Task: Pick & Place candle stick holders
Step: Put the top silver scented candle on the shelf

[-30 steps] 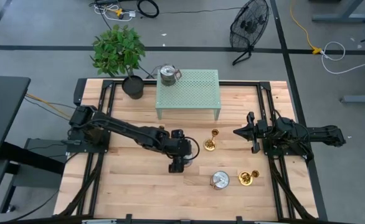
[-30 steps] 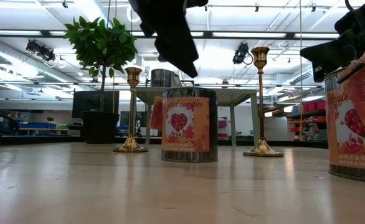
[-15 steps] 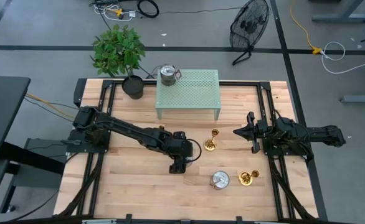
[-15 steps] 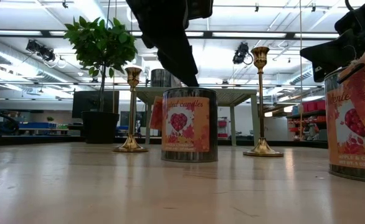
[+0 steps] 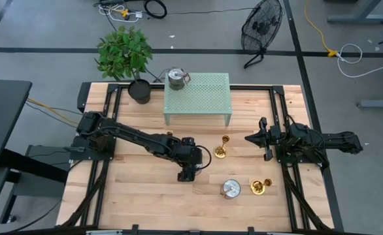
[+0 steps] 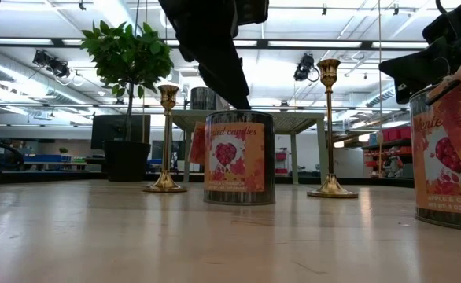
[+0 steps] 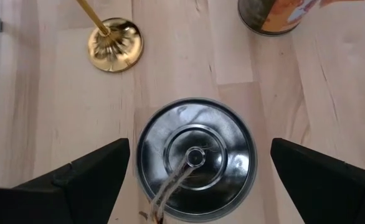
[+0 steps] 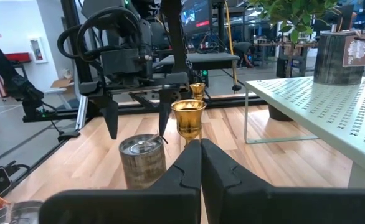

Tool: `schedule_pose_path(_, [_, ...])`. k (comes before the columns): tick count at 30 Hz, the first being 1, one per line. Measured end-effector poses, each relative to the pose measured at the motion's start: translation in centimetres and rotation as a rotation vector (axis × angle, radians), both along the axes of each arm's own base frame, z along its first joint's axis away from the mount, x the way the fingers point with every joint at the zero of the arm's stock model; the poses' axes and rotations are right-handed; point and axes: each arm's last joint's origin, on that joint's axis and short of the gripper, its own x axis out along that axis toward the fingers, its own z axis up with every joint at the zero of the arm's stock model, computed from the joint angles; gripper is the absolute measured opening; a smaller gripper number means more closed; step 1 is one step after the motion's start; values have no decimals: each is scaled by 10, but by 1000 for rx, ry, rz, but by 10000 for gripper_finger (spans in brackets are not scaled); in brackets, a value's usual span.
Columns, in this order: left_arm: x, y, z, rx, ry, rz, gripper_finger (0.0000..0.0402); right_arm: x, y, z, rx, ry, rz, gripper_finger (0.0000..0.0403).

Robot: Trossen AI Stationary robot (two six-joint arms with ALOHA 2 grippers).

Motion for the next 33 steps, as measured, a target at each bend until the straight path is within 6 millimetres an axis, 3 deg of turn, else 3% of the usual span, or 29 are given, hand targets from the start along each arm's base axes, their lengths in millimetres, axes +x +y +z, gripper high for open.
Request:
schedule_pose_path(16, [7,1,-25,-6,77,-5,400,0,0,0,0,0,1,3])
schedule_pose_path(33, [8,1,-26,1,69,3,400,0,0,0,0,-1,0,3])
